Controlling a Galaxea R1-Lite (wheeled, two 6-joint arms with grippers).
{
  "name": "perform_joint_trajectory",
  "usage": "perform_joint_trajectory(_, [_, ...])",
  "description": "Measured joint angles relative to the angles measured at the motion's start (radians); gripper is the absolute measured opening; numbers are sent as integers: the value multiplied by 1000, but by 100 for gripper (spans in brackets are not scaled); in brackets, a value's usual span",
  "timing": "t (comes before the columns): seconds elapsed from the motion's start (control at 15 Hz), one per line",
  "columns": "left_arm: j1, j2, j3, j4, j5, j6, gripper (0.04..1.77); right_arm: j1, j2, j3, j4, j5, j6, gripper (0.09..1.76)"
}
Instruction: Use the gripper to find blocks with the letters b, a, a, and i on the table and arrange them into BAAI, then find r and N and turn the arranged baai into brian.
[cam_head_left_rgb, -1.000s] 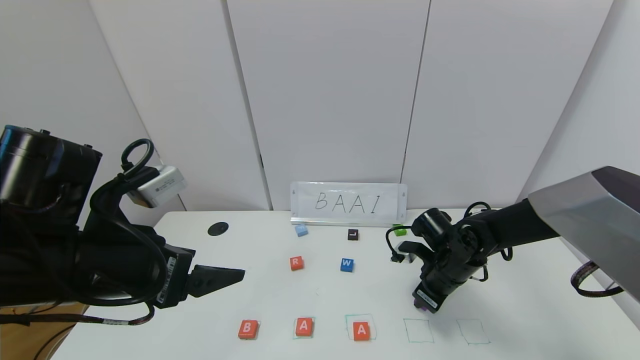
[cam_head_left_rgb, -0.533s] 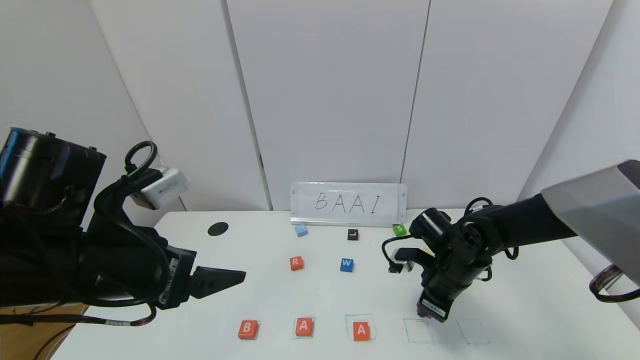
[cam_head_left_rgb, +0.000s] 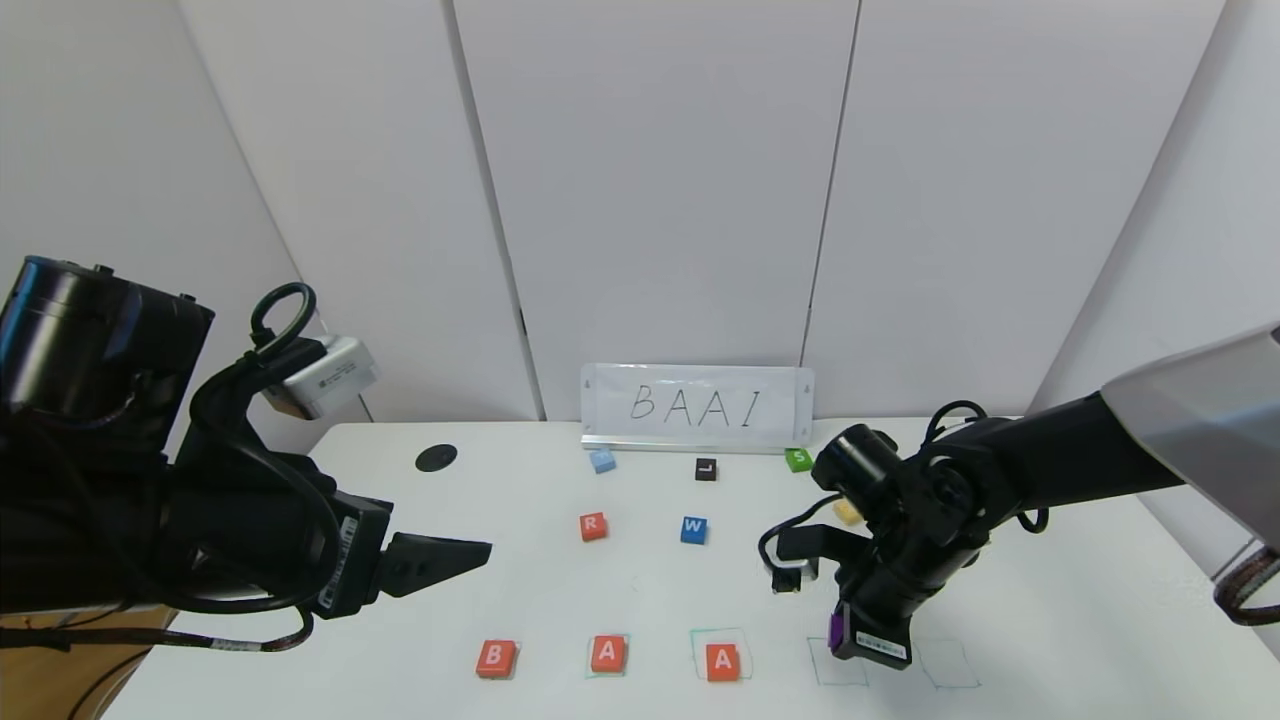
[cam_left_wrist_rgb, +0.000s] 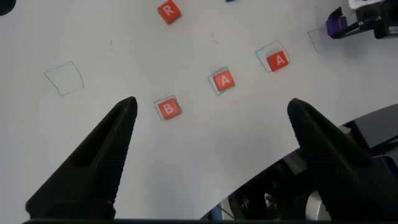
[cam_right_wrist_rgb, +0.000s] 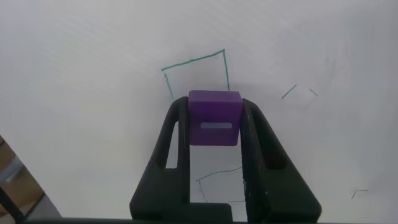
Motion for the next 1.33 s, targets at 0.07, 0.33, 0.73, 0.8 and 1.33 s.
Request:
perform_joint_trajectory(0.07, [0,0,0,0,0,3,172,7,-2,8,1,0,-31,53])
perform_joint_trajectory(0.33, [0,-1,1,0,-1,7,172,30,-4,31,-3,-3,-106,53])
perform_joint_trajectory(0.73, [-6,-1,6,1,-2,13,172,36,6,57,-21,-7,-213,53])
perform_joint_trajectory(0.8, [-6,-1,8,1,-1,20,172,36,11,62,-37,-7,-216,53])
perform_joint_trajectory(1.33, [-21,0,19,1,3,29,172,27,41,81,-80,-2,-251,53])
